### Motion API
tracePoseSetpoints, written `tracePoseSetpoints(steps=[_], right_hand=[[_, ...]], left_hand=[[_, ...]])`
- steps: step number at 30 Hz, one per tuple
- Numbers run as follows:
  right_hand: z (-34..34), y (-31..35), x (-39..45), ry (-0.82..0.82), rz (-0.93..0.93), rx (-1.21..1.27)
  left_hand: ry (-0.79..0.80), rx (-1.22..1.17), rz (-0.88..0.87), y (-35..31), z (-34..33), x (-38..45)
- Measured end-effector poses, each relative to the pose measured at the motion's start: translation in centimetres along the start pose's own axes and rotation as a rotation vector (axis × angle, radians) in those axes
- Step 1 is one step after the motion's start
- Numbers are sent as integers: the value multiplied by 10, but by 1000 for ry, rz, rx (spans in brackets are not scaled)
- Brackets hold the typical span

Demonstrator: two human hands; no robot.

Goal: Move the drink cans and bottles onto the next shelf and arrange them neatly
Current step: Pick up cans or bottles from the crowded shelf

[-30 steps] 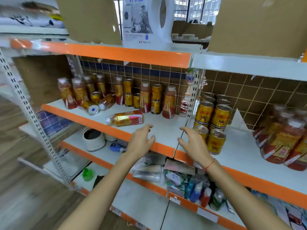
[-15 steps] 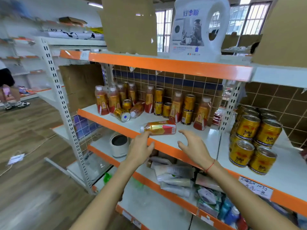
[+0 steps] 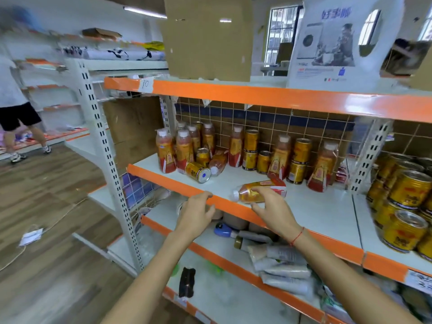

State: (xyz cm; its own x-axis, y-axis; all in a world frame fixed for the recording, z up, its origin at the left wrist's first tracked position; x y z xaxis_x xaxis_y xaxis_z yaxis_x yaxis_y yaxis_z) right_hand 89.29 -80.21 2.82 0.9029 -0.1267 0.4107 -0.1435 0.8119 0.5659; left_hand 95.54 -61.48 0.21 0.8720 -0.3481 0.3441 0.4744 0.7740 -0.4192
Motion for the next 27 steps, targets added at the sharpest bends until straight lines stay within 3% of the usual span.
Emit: tracePoseSetpoints(steps=[27], right_hand=[[51,-122,51,-15,-183,-41]], left_hand=[[13,-139,-46,-60,-62,104]])
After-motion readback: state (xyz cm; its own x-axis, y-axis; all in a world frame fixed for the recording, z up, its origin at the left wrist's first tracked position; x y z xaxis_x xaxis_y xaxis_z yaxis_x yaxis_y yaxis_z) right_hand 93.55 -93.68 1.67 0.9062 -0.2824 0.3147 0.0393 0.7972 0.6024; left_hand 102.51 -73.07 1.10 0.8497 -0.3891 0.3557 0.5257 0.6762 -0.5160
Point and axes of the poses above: each hand's wrist, its own x-axis towards the middle knuckle, its own z-axis out of the back of the hand, y = z × x, the point moved 8 cm from there along x, towards the middle knuckle, and after that the axes turned 7 degrees about x, right-handed, at the moved point
